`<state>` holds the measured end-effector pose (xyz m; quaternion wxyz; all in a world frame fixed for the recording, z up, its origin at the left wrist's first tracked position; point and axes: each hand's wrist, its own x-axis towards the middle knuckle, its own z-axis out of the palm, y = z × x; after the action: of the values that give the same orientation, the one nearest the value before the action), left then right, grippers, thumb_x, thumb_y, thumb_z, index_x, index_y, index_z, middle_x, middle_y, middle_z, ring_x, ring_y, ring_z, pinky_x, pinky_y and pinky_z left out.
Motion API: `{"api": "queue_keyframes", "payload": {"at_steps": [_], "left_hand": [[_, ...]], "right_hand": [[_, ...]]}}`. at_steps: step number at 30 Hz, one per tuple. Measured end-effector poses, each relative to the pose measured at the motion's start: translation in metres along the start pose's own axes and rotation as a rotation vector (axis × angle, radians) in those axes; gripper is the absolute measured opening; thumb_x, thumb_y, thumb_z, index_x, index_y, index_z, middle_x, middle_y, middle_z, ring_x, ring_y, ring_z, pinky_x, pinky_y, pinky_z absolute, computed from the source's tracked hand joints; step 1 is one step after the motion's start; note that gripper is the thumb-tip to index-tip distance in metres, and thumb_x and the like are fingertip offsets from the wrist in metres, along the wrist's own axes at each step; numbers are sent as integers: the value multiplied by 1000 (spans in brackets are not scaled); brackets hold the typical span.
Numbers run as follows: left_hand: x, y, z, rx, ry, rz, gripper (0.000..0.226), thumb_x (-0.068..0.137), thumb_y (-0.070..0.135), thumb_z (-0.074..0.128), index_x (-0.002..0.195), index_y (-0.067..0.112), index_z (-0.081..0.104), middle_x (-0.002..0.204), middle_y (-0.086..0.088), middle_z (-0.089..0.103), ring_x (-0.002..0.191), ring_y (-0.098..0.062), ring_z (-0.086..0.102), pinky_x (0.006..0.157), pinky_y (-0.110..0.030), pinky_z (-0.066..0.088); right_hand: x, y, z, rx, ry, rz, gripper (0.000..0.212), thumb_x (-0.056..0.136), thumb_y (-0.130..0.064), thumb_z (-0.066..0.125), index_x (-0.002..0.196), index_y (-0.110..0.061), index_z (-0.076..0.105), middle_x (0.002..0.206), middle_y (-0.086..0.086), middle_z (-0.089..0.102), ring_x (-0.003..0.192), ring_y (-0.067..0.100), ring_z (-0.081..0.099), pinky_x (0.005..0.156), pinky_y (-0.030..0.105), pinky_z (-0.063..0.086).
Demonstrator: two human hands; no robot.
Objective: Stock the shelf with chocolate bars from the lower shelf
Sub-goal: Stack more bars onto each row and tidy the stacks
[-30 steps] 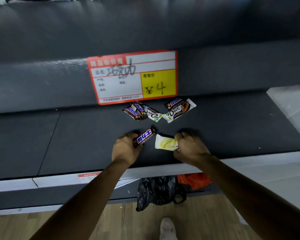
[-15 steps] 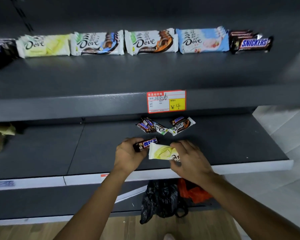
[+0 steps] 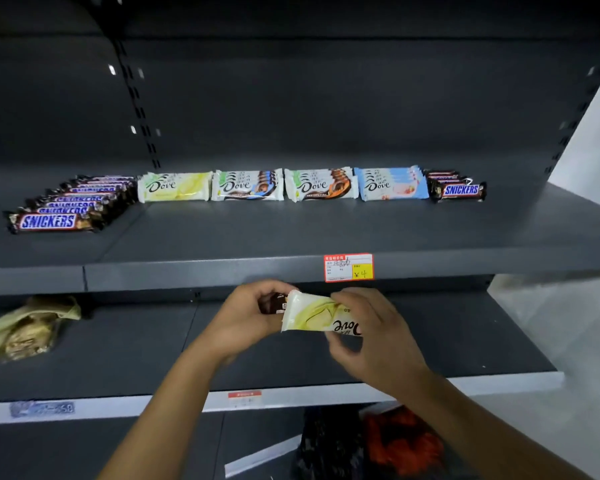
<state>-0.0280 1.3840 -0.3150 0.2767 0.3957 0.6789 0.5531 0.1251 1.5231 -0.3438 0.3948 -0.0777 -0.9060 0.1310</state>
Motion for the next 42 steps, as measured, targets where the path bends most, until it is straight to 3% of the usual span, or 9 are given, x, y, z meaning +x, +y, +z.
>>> {"api": "queue_keyframes", "payload": {"at_steps": [6,8,12,15,21,27,35,39,42], "left_hand": [[-9,42,-19,-124,39,66,36,77,-10,66,104,14,63,99,-25,67,88,-19,61,76,-18,51],[-8,54,-24,-191,67,80,32,82,-6,62,103,18,65,98,-22,67,90,-20,62,78,-21,53],[6,73,-27,-381,68,68,29,90,7,53,110,25,64,99,-10,68,90,-25,68,89,-42,49],[24,84,-25,-404,46,41,34,94,10,49,124,24,58,104,-14,64,86,-27,68,92,-42,48],[55,103,-13,-257,32,-6,31,98,15,45,126,23,55,101,-1,67,78,-19,67,70,-30,54],[71,112,-4,-177,-34,-28,25,97,20,49,118,28,59,91,-1,67,70,-15,65,64,-26,54],[88,107,-5,-145,14,-73,18,96,28,51,104,17,63,83,-4,66,65,-13,63,58,-25,50],[91,109,-18,-112,0,-96,21,96,27,51,107,13,61,87,-4,68,67,-12,64,61,-25,51],[91,111,-33,-40,-19,-98,17,97,27,50,95,16,62,79,-2,65,65,-12,64,60,-24,50]], "right_hand": [[37,-32,-20,93,84,46,41,74,-35,58,112,-19,55,106,-3,60,99,7,53,87,12,38],[50,-37,-25,143,131,75,40,74,-34,60,112,-21,55,104,-7,58,94,5,54,81,12,41],[76,-36,-28,180,237,113,39,73,-29,67,109,-15,61,100,-7,59,86,3,56,74,7,41],[95,-30,-31,224,249,122,39,74,-32,64,109,-16,61,99,-10,59,87,0,54,75,3,39],[127,-7,-31,309,231,176,40,75,-22,71,112,-19,57,100,-13,57,91,-1,52,77,3,38],[143,11,-26,410,161,209,45,80,-16,70,117,-27,48,106,-11,57,96,4,56,80,26,50],[141,21,-13,482,160,195,38,88,-7,59,123,-19,48,110,-2,59,96,9,61,79,38,55],[145,22,-13,340,128,50,39,89,-7,50,127,-16,46,119,-2,51,105,11,55,87,38,51],[152,21,-17,-34,197,-189,41,86,-7,40,127,-11,46,130,5,44,120,20,45,99,38,44]]}}
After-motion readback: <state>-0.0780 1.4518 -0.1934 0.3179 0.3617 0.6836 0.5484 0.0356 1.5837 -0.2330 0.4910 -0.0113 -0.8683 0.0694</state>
